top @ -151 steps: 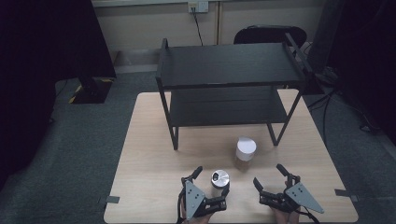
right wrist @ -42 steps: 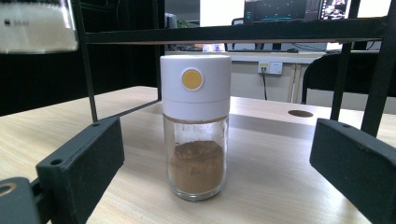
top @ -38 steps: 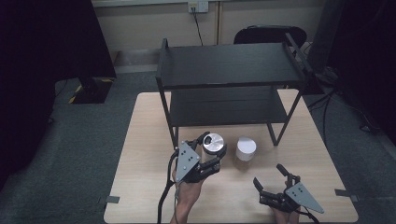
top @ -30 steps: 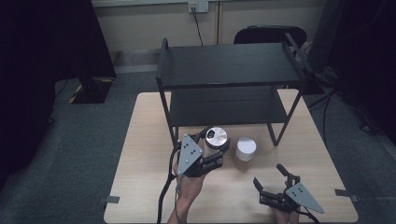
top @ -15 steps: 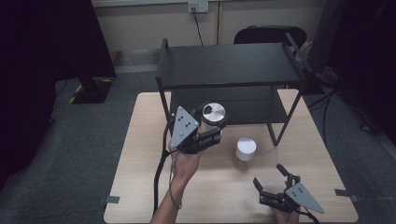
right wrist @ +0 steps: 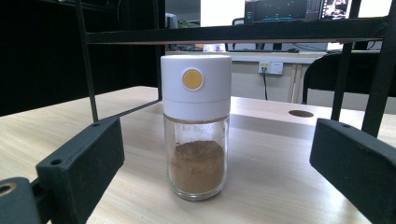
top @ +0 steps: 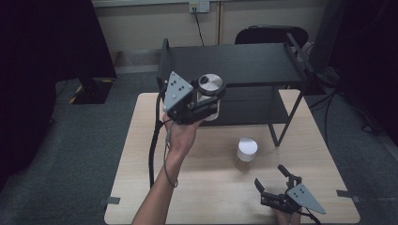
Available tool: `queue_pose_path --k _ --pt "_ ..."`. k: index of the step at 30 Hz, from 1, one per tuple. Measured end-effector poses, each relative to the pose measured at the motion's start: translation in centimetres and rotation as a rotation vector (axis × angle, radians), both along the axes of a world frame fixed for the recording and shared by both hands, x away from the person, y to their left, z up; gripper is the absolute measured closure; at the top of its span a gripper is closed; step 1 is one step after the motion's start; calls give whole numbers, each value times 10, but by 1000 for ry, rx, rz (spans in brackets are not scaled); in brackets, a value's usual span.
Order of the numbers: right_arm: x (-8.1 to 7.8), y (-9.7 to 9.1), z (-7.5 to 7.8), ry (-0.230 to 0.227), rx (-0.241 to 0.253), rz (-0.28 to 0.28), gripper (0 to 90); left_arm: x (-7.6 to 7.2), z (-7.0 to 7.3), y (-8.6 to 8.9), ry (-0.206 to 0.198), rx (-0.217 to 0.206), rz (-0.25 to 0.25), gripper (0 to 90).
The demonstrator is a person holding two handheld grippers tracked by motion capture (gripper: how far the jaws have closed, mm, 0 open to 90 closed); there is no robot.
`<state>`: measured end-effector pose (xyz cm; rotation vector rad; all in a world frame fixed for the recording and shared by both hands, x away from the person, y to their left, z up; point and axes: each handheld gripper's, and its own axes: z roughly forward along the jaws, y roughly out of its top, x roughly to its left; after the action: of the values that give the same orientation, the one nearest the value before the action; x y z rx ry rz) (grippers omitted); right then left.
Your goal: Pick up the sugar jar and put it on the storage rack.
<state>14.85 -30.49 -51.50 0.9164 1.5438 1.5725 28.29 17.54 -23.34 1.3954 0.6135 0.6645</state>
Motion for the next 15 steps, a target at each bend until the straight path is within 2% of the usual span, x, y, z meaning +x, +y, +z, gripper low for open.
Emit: queue_pose_path --k 3,6,8,11,15 --pt "0 0 0 -1 -1 -3 17 3 12 -3 6 -6 3 354" --pt "0 0 0 -2 -2 -2 17 3 24 -11 -26 33 29 354" --pt "0 0 0 -1 -1 -2 17 7 32 -13 -23 41 45 354" --pt "0 0 0 -1 -1 -1 17 14 38 -14 -33 37 66 354" --pt "0 0 0 -1 -1 2 17 27 43 -17 -26 24 94 354"
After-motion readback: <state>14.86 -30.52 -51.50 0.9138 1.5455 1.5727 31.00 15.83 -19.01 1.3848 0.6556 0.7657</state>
